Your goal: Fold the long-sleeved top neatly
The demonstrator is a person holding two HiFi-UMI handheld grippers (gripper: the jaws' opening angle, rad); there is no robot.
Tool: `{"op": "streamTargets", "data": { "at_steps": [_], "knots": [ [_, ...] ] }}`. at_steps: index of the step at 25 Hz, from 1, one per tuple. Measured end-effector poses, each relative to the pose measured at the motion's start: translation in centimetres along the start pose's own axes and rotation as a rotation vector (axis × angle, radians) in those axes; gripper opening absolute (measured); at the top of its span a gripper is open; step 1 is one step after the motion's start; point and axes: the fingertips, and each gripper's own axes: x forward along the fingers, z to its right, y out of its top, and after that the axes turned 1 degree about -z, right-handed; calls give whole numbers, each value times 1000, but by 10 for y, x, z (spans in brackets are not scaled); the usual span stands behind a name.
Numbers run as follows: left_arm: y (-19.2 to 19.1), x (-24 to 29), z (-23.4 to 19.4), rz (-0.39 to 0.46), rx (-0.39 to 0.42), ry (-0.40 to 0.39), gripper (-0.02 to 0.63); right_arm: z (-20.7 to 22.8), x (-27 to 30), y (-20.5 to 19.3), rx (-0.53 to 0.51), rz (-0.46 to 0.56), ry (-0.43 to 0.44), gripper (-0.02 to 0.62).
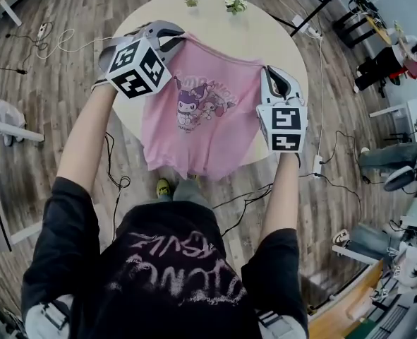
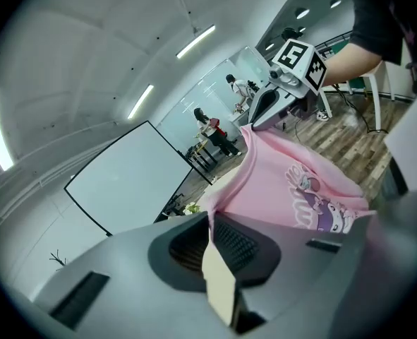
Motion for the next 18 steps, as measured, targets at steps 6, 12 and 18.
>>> {"op": "streamTargets", "data": {
  "at_steps": [6,12,18],
  "knots": [
    [-9,76,-41,-18,-22,-9,29,46,75,-12,-3,-25,0,11],
    [-47,177,-56,-90,-84,-57,29,81,173,-62,65,-100,41,12],
    [-109,274,-28,-212,-140,-137,32,74,261,-143,110,-226,152,57]
  ]
}}
